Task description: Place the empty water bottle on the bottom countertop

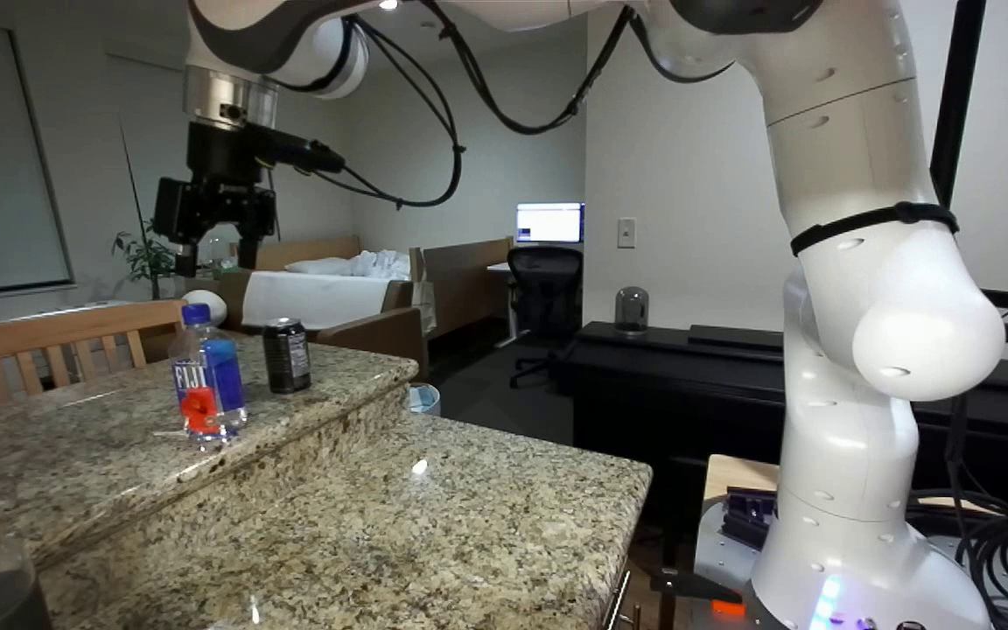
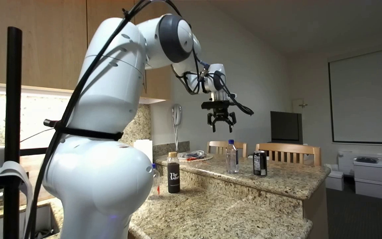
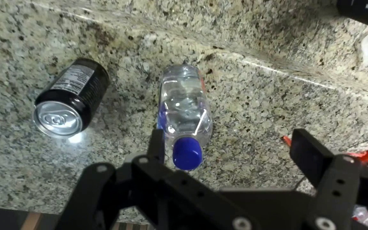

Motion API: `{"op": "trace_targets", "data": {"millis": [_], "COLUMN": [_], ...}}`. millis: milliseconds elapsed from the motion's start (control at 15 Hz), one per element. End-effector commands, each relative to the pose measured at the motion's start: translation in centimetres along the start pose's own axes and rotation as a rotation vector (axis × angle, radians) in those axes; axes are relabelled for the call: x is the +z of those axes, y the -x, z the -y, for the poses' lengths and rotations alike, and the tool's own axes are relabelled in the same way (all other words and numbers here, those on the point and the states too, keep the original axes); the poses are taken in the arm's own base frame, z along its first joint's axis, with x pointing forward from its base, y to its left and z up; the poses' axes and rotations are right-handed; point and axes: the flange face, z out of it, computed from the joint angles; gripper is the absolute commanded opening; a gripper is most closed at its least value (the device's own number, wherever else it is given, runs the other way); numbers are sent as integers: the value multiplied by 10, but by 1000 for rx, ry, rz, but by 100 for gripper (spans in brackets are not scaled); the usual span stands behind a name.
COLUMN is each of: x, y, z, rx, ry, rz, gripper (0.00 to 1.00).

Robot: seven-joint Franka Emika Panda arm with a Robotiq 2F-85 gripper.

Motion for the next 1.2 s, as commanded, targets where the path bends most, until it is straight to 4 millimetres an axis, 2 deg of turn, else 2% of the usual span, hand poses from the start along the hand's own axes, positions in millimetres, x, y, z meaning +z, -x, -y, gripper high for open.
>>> {"op": "trace_targets", "data": {"millis": [0, 467, 1133], "x": [17, 39, 56], "y": [-28, -55, -57], "z": [3, -12, -24], "rx": [-37, -21, 13], "ry": [39, 74, 35], "rz": [-5, -10, 39], "gripper": [100, 100, 100]}}
